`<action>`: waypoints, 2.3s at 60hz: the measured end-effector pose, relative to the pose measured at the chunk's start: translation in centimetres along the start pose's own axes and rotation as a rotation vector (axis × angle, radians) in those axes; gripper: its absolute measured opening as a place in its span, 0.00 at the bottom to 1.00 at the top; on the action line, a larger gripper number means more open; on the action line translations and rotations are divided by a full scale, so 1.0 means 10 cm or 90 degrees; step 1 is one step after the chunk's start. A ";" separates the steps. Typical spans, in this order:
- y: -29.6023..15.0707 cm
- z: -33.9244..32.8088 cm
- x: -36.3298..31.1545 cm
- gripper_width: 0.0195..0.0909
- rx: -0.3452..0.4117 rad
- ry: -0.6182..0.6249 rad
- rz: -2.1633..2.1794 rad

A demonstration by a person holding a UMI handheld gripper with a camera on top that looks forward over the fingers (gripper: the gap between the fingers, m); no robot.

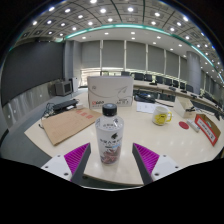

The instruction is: Pour water

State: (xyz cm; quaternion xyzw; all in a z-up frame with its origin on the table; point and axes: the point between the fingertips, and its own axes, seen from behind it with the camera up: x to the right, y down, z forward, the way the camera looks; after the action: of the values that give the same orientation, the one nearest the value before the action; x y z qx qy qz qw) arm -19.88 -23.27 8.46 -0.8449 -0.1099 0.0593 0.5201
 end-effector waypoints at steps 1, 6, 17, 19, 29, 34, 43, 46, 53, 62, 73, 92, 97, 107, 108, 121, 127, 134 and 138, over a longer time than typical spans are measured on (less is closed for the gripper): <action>-0.02 0.06 -0.01 0.94 0.006 0.004 0.002; -0.09 0.36 -0.03 0.93 0.038 0.019 0.005; -0.13 0.73 -0.01 0.58 0.067 0.058 0.018; -0.15 0.74 -0.01 0.52 0.072 0.056 0.021; -0.13 0.75 -0.02 0.38 0.064 0.054 0.031; -0.21 0.76 -0.10 0.30 0.055 0.037 0.040; -0.63 0.75 -0.17 0.27 0.073 0.013 0.063; -0.84 0.77 -0.16 0.27 0.086 0.007 0.091; -1.40 0.84 -0.05 0.27 0.125 -0.024 0.194; -2.07 1.11 0.23 0.27 0.163 -0.100 0.413; -2.51 1.59 0.75 0.27 0.172 -0.207 0.738; -2.30 2.32 1.66 0.27 0.148 -0.297 1.207; -2.12 2.54 1.78 0.27 0.138 -0.288 1.268; -2.00 2.56 1.83 0.27 0.108 -0.280 1.273; -2.00 2.62 1.84 0.27 0.104 -0.279 1.266; -2.41 2.46 2.01 0.27 0.124 -0.266 1.011; -2.74 2.21 2.34 0.27 0.174 -0.217 0.826; -3.01 1.93 2.90 0.27 0.227 -0.125 0.584; -3.07 1.86 3.24 0.27 0.243 -0.061 0.462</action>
State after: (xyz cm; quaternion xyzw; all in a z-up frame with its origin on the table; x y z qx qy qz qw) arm 3.71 14.25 27.92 -0.7132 0.1841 0.2979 0.6072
